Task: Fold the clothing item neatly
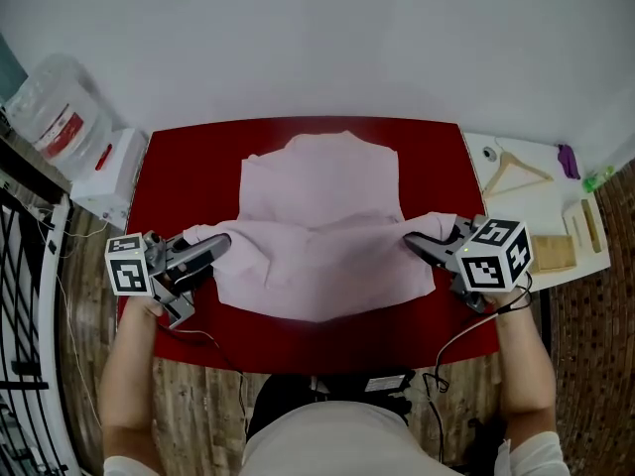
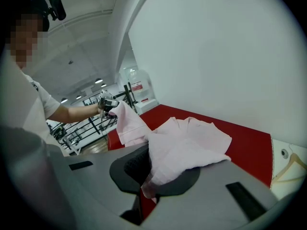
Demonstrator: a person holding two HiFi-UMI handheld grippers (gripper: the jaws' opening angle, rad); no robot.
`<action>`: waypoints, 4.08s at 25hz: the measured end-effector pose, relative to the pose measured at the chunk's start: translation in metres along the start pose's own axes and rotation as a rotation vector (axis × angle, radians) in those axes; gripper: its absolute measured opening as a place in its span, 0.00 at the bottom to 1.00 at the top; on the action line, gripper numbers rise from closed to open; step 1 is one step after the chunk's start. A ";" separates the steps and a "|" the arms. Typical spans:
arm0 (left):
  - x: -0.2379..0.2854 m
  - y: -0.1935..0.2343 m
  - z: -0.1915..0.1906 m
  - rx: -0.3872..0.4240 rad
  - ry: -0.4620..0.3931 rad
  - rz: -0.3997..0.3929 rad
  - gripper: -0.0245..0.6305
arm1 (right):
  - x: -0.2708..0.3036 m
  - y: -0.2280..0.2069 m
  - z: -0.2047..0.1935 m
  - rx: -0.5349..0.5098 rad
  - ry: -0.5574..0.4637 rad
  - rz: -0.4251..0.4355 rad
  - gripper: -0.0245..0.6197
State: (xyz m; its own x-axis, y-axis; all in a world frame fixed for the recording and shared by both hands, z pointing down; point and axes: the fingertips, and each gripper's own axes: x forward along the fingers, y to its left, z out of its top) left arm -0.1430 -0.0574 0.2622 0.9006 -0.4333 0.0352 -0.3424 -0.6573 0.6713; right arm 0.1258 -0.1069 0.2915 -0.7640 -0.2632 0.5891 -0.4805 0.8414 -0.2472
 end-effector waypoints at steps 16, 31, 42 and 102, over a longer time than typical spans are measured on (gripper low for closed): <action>0.000 0.092 0.049 -0.069 0.029 -0.053 0.09 | 0.043 -0.087 0.019 0.132 0.033 -0.109 0.08; 0.035 0.198 0.047 -0.189 0.135 -0.066 0.09 | 0.106 -0.168 -0.002 0.270 0.161 -0.191 0.08; 0.050 0.274 0.044 -0.354 0.066 0.047 0.09 | 0.152 -0.240 -0.029 0.381 0.149 -0.162 0.08; 0.035 0.399 0.026 -0.927 -0.034 0.319 0.31 | 0.188 -0.300 -0.052 0.261 0.187 -0.406 0.40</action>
State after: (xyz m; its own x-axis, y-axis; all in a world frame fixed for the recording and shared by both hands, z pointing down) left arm -0.2549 -0.3510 0.5123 0.7889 -0.5339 0.3044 -0.2096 0.2319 0.9499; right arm 0.1479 -0.3843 0.5163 -0.4152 -0.4353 0.7989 -0.8318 0.5373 -0.1395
